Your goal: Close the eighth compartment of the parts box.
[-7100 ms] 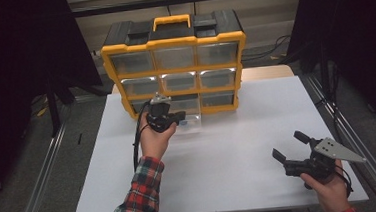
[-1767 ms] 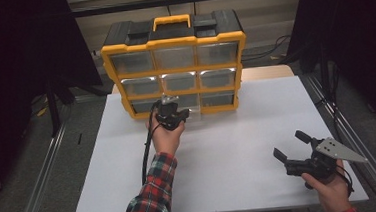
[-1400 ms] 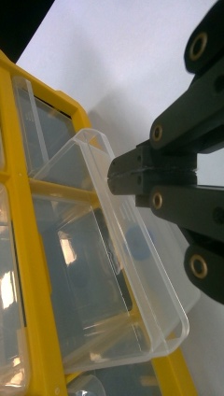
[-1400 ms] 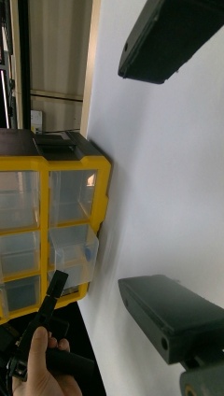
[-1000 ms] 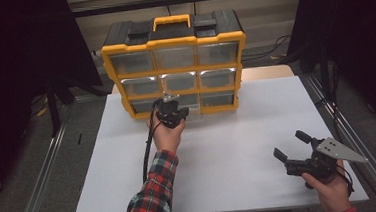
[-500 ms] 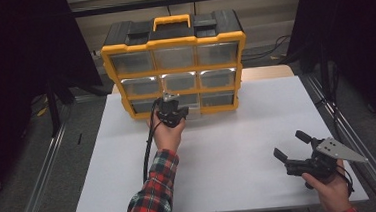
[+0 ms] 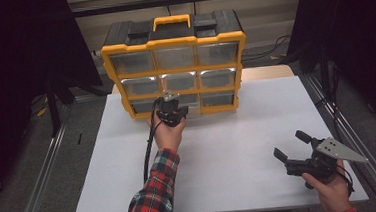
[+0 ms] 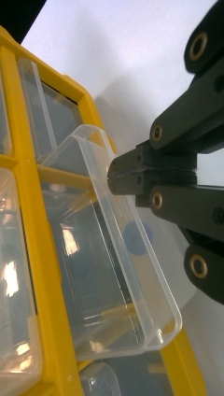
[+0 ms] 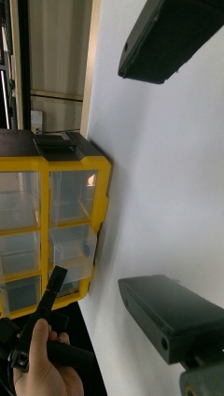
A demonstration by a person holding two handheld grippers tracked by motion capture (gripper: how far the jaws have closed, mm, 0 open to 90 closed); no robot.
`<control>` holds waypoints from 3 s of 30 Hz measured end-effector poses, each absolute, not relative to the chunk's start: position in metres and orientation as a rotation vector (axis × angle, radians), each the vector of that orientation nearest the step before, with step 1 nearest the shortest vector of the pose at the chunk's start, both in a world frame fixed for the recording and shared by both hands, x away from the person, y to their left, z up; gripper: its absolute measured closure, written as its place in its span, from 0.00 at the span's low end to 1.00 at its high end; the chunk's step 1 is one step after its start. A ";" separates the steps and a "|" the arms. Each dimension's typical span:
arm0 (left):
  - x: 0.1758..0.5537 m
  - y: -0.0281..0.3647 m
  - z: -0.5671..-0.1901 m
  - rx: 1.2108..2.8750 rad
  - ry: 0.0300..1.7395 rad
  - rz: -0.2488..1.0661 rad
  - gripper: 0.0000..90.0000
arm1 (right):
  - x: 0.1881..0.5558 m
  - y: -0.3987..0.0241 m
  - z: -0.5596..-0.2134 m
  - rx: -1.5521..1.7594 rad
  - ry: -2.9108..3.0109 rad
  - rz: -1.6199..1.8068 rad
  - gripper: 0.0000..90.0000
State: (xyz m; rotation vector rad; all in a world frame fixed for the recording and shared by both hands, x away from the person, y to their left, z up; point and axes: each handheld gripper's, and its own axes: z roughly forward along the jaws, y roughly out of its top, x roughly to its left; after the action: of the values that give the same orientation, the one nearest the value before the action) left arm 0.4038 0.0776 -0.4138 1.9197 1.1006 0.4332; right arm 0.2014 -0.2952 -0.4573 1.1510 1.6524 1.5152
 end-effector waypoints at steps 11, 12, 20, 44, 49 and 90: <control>0.405 0.078 -0.414 1.910 1.117 0.443 1.00 | 0.201 -0.295 -0.457 1.155 1.650 1.518 0.01; 0.406 0.078 -0.414 1.913 1.118 0.448 1.00 | 0.201 -0.295 -0.457 1.159 1.650 1.520 0.01; 0.407 0.077 -0.413 1.917 1.119 0.461 1.00 | 0.201 -0.295 -0.457 1.159 1.648 1.521 0.01; 0.413 0.075 -0.414 1.914 1.140 0.498 1.00 | 0.201 -0.295 -0.457 1.156 1.654 1.518 0.01; 0.415 0.074 -0.414 1.892 1.153 0.493 1.00 | 0.202 -0.295 -0.458 1.156 1.653 1.522 0.01; 0.424 0.071 -0.416 1.881 1.178 0.527 1.00 | 0.202 -0.295 -0.457 1.155 1.653 1.517 0.01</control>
State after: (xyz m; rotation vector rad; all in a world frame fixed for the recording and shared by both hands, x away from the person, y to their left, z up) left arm 0.4242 0.0706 -0.4158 1.8806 1.1775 0.5271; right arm 0.2016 -0.2954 -0.4575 1.1554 1.6526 1.5166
